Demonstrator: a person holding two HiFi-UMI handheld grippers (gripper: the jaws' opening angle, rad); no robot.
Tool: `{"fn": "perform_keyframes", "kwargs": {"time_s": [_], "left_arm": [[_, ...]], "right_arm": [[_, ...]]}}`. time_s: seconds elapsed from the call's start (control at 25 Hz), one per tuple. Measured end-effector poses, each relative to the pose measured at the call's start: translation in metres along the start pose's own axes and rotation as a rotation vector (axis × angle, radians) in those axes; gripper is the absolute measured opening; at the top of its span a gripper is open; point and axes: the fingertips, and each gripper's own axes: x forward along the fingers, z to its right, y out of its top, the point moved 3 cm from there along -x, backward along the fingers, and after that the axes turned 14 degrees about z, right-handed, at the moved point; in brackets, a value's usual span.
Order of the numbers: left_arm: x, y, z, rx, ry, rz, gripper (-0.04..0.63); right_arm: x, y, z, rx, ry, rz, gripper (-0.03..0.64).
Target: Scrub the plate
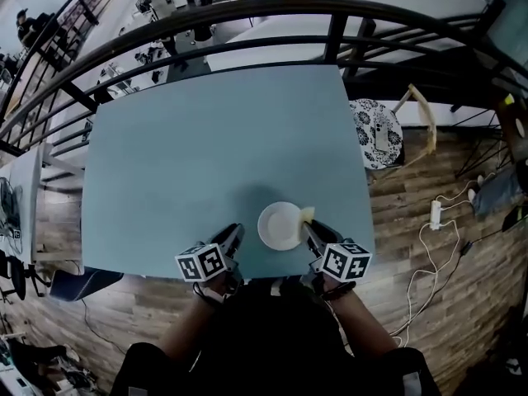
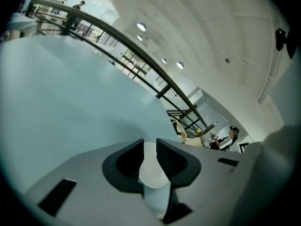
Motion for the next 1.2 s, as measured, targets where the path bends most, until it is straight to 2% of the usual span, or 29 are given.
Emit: {"fn": "perform_keyframes", "kwargs": {"time_s": [0.2,0.32,0.48,0.68,0.84,1.12,1.2], "left_arm": [[-0.020,0.040,0.019,0.260,-0.016,0.095,0.091],[-0.034,0.056,0.048,0.399,-0.060,0.169,0.091],[-0.051,0.064,0.095,0.523,-0.173,0.230,0.091],[-0.057,0.064,0.135,0.660,-0.287,0.238,0.091],[-0.056,0.062,0.155,0.732,-0.338,0.248,0.091],[-0.043,0.060,0.173,0.743,-0.381,0.300,0.091],[-0.042,0.058,0.172,0.749,-0.382,0.286,0.091]], "right_arm": [[-0.007,0.022,-0.049,-0.126,0.101,0.070,0.104],[-0.017,0.030,-0.069,-0.187,0.132,0.119,0.104],[-0.030,0.042,-0.095,-0.271,0.161,0.176,0.104],[-0.038,0.055,-0.126,-0.397,0.221,0.232,0.104],[-0.043,0.060,-0.135,-0.438,0.229,0.262,0.104],[-0.049,0.072,-0.118,-0.421,0.218,0.322,0.104],[-0.049,0.072,-0.118,-0.426,0.217,0.329,0.104]]}}
